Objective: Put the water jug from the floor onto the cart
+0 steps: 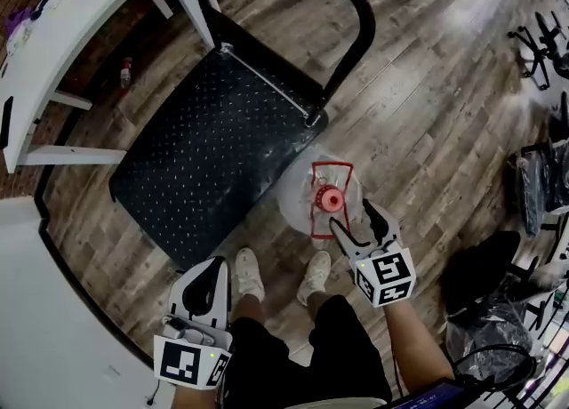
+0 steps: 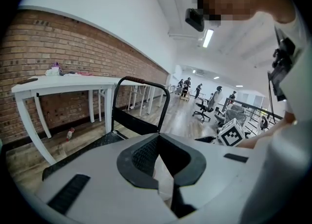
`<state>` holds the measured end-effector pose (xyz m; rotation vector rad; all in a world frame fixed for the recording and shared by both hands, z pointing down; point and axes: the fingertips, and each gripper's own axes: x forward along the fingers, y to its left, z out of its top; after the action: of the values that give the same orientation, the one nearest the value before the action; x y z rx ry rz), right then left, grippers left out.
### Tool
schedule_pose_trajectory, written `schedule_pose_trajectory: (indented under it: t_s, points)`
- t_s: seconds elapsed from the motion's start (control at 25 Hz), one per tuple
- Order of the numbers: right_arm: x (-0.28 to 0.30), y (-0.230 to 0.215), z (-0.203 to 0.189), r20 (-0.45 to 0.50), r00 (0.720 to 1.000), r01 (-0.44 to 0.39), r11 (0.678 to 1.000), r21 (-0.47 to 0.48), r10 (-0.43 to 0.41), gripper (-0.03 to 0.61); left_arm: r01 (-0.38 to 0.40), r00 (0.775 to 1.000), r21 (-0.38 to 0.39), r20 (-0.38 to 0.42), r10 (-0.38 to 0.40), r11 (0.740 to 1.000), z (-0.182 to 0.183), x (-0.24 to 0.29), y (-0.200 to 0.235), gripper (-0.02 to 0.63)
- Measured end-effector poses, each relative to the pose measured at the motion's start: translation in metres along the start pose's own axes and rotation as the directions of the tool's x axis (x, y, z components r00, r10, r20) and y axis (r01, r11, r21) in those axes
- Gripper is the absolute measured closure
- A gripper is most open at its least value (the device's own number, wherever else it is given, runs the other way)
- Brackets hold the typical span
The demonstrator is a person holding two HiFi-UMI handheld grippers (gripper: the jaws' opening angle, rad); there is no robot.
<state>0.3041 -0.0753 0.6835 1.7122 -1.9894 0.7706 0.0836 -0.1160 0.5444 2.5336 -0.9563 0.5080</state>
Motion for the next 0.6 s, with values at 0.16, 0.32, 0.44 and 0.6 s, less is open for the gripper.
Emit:
schedule_pose_trajectory:
  t_s: [0.16, 0.32, 0.44, 0.6]
  points:
    - [0.034, -0.003, -0.029, -0.053, 0.999, -0.016, 0.999, -0.045, 0.013, 0.258, -0.027, 1.0, -0.032, -0.016, 0.026, 0.999, -0.024, -0.001, 0.01, 0.62]
    - [0.062, -0.007, -0.048, -0.073, 0.997, -0.017, 0.998, -0.056, 0.013, 0.252, -0.039, 0.999, -0.047, -0.03, 0.038, 0.998, -0.046, 0.002, 0.019, 0.62]
    - [0.074, -0.012, -0.061, -0.092, 0.996, -0.018, 0.998, -0.064, 0.012, 0.252, -0.043, 0.998, -0.055, -0.041, 0.041, 0.998, -0.057, 0.009, 0.02, 0.62]
    - [0.087, -0.014, -0.076, -0.11, 0.994, -0.02, 0.997, -0.078, 0.011, 0.252, -0.051, 0.998, -0.067, -0.035, 0.049, 0.996, -0.064, 0.011, 0.023, 0.62]
